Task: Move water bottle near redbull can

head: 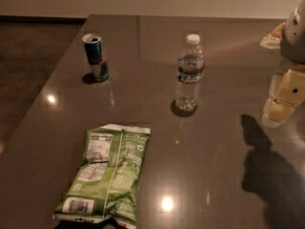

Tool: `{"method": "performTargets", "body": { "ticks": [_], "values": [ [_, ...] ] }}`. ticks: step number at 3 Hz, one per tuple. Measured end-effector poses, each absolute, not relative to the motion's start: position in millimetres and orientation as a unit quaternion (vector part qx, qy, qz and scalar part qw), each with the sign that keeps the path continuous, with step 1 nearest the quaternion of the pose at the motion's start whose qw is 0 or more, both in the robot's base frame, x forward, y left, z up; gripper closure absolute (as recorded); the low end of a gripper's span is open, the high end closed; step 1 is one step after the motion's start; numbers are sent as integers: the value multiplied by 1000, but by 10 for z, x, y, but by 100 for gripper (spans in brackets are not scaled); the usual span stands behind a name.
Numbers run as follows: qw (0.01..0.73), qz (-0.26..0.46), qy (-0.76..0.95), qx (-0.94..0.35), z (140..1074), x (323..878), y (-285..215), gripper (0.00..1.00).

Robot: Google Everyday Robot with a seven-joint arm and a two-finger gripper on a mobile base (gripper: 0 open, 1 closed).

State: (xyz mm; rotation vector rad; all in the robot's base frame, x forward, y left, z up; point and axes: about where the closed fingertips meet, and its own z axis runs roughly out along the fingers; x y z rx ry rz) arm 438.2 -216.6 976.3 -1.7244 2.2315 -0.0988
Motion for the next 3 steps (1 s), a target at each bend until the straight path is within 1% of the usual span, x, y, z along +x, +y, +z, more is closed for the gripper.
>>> {"method": "performTargets", "body": {
  "ticks": [1, 3],
  "values": [
    [160, -35, 781, -603, 9771, 4386, -2162, 0],
    [197, -14, 781, -593, 9758, 4701, -1871, 0]
  ]
}}
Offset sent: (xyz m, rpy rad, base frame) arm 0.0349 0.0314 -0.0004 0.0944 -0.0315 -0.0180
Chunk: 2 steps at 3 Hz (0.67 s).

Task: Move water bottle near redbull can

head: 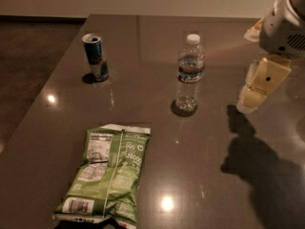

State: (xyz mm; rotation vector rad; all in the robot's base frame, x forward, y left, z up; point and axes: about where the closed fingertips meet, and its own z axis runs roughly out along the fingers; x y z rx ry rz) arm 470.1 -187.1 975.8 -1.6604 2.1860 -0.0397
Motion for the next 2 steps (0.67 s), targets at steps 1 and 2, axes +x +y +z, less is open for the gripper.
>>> {"method": "performTargets", "body": {
  "ticks": [1, 2],
  "values": [
    [211, 10, 782, -586, 9660, 4967, -1677, 0],
    [223, 39, 783, -580, 9575, 5188, -1489, 0]
  ]
}}
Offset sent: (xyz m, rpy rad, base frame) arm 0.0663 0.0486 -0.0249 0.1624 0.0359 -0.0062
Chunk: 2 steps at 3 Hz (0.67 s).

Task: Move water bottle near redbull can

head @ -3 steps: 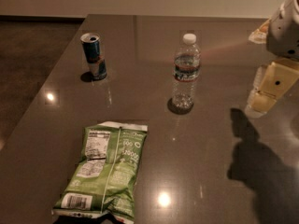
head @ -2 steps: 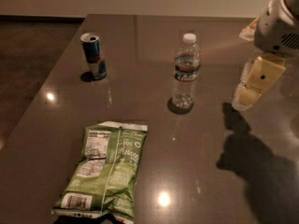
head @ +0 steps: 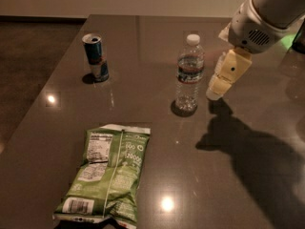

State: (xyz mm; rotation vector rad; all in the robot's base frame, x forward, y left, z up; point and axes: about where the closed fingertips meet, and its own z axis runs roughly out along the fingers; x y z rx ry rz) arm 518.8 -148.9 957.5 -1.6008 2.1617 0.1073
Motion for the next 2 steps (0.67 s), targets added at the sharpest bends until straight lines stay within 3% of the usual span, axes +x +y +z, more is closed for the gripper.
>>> {"method": "performTargets", "body": {
  "ticks": [2],
  "values": [
    [241, 84, 778, -574, 9522, 5355, -1186, 0]
  ]
}}
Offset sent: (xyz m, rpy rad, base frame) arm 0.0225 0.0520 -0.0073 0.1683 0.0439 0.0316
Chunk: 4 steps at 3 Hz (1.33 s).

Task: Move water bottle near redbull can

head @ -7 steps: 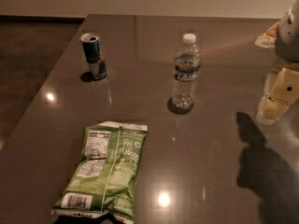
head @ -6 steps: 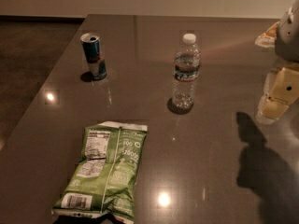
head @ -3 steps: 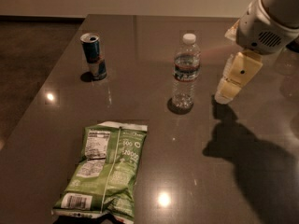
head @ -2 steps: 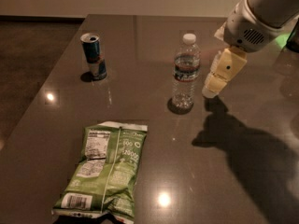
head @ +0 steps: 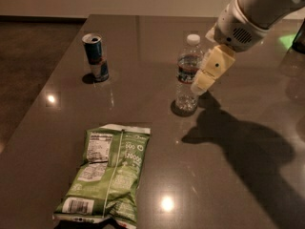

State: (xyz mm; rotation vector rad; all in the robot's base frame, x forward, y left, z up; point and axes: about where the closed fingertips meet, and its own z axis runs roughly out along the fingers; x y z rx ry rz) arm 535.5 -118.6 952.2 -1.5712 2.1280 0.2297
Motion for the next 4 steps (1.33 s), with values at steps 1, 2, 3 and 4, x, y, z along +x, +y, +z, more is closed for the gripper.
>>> {"method": "performTargets", "body": {
  "ticks": [1, 2, 3, 4],
  "values": [
    [248, 113, 771, -576, 9496, 5407, -976, 20],
    [250, 126, 769, -575, 9479, 5443, -891, 43],
    [252, 132, 765, -577, 9512, 5489, -814, 65],
    [260, 138, 758, -582, 9639, 5602, -642, 89]
  ]
}}
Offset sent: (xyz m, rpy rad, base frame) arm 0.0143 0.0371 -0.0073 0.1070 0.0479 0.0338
